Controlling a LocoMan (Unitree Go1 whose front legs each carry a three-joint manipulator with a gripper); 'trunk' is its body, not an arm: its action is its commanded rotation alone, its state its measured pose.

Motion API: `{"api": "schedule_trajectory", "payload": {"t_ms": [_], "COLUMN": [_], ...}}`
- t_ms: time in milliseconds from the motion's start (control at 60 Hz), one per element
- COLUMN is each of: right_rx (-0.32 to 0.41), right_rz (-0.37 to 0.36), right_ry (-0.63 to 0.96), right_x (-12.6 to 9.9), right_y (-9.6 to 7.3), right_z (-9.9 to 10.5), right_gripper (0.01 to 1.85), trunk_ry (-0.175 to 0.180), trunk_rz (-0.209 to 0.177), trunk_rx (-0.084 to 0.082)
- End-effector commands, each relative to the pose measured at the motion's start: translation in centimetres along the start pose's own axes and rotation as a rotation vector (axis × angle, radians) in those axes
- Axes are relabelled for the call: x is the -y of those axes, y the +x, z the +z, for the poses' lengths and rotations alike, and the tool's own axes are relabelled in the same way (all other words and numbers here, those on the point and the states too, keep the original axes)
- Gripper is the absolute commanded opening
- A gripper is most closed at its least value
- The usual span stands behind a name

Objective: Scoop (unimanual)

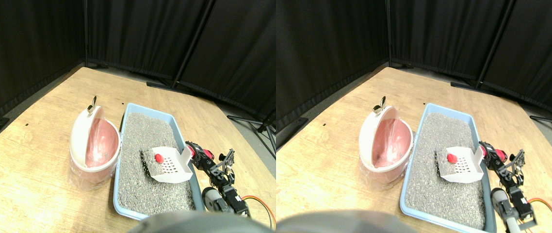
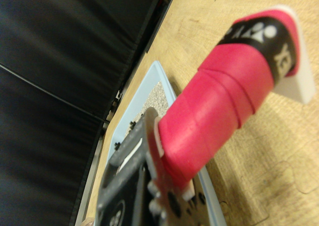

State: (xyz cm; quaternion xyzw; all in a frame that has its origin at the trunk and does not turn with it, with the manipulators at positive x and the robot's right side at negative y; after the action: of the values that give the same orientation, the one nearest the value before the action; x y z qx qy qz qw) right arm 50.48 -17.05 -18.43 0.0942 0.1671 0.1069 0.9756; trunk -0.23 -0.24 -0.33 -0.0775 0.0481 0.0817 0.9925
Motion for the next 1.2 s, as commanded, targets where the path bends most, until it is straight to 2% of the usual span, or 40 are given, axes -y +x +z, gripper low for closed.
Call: {"api": "schedule_trajectory", "payload": {"t_ms": [17,50,167,250,267,417,483,583,617,933,1033,1100,1200], "right_rx": [0.188,0.219,0.256,0.294,0.298,0.360,0.376,0.377,0.372,0.316,0.311,0.304,0.302], "right_rz": [0.104,0.101,0.119,0.156,0.158,0.193,0.185,0.173,0.190,0.165,0.165,0.156,0.159], "right_ry": [0.062,0.092,0.144,0.189,0.198,0.268,0.292,0.334,0.337,0.543,0.574,0.651,0.664], "right_x": [-1.5,-1.5,-1.6,-1.6,-1.6,-1.5,-1.5,-1.4,-1.3,-2.1,-2.3,-2.5,-2.8], "right_y": [-0.5,-0.6,-1.0,-1.2,-1.2,-1.2,-1.2,-1.2,-1.0,0.0,0.3,0.4,0.6], "right_z": [3.8,4.4,5.6,6.5,6.5,7.2,7.4,7.4,7.3,5.4,5.2,5.2,5.4], "right_gripper": [0.05,0.05,0.05,0.05,0.05,0.05,0.05,0.05,0.05,0.05,0.05,0.05,0.05], "trunk_ry": [-0.012,-0.012,-0.013,-0.014,-0.015,-0.018,-0.019,-0.019,-0.020,-0.022,-0.022,-0.022,-0.021], "trunk_rz": [0.013,0.013,0.014,0.015,0.017,0.021,0.021,0.021,0.022,0.025,0.025,0.025,0.030], "trunk_rx": [0.005,0.005,0.013,0.015,0.020,0.022,0.021,0.021,0.020,0.020,0.020,0.020,0.018]}}
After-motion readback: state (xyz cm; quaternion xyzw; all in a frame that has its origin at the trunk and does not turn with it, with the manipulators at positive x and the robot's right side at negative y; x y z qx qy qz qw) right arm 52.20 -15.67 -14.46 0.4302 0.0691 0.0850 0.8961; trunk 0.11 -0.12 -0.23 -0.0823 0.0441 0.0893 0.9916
